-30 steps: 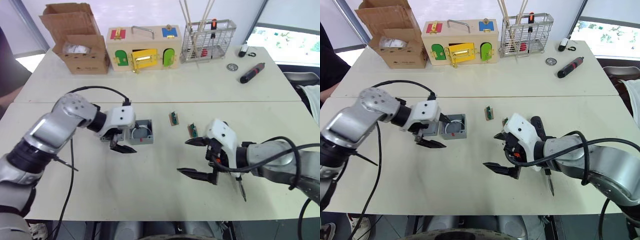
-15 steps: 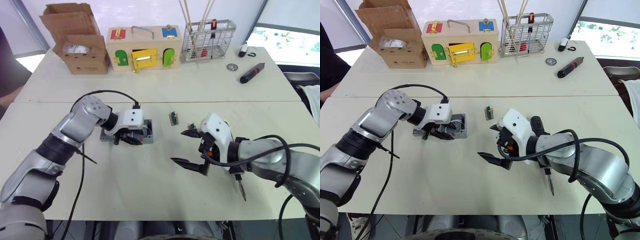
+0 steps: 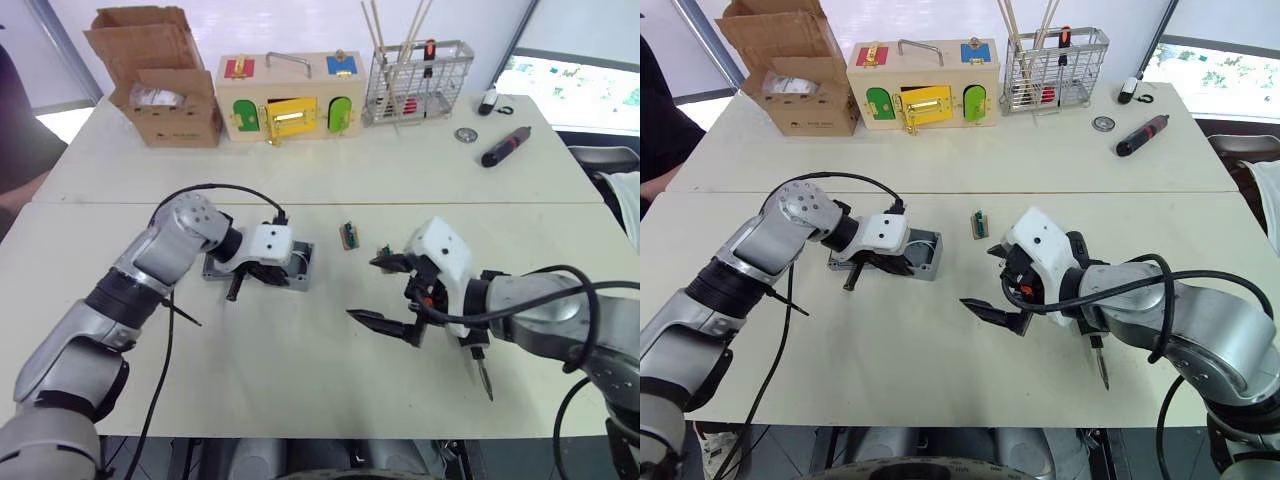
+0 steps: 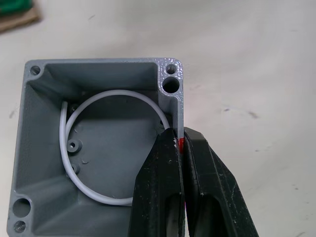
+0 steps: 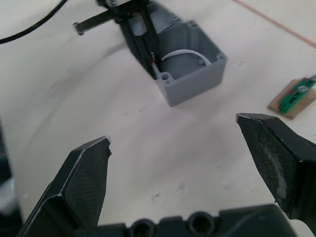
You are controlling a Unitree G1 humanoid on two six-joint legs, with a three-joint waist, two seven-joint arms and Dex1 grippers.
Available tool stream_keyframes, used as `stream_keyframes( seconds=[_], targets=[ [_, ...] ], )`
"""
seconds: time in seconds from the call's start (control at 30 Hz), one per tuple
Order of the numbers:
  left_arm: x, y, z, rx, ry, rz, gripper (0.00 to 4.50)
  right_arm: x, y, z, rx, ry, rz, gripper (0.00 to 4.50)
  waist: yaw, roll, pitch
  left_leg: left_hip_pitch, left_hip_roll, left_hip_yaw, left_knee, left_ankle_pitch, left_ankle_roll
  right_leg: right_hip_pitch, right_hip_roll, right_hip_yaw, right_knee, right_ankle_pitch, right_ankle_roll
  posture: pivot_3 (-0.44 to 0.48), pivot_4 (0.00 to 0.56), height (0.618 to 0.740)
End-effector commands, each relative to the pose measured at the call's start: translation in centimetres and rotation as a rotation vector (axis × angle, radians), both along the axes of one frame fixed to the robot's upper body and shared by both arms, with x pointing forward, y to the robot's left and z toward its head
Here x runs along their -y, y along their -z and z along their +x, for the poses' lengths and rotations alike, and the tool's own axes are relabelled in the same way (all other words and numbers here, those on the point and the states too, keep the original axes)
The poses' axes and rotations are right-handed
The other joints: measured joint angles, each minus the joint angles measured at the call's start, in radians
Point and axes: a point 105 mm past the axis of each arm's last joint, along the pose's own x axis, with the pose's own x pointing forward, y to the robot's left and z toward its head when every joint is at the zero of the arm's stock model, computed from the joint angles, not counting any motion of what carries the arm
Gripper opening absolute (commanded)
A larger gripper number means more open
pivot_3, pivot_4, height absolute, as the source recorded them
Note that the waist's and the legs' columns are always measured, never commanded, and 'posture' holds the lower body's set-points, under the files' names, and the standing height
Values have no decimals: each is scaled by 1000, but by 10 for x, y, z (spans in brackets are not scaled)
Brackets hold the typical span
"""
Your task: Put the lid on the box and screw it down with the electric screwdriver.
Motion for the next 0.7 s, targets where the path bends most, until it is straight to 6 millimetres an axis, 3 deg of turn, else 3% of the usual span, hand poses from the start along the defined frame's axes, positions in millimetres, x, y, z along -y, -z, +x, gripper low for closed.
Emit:
stream_keyframes(
  seconds=[0.03,0.47,0.7],
  targets=[
    [11,-24,-5,58,157,-21,22,2,-1,-12,0,-34,-31,4500,1,0,0,-1,0,0,0,0,0,-1,0,0,0,0,0,0,150,740],
    [49,-13,-9,76,430,-7,22,15,10,-19,-33,16,-95,4500,-3,0,0,-3,0,0,0,0,0,-3,0,0,1,0,0,0,150,740],
    [52,-6,-13,85,502,31,22,15,14,-22,-41,38,-90,4500,-3,0,0,-3,0,0,1,0,0,-3,0,0,1,0,0,0,150,740]
  ],
)
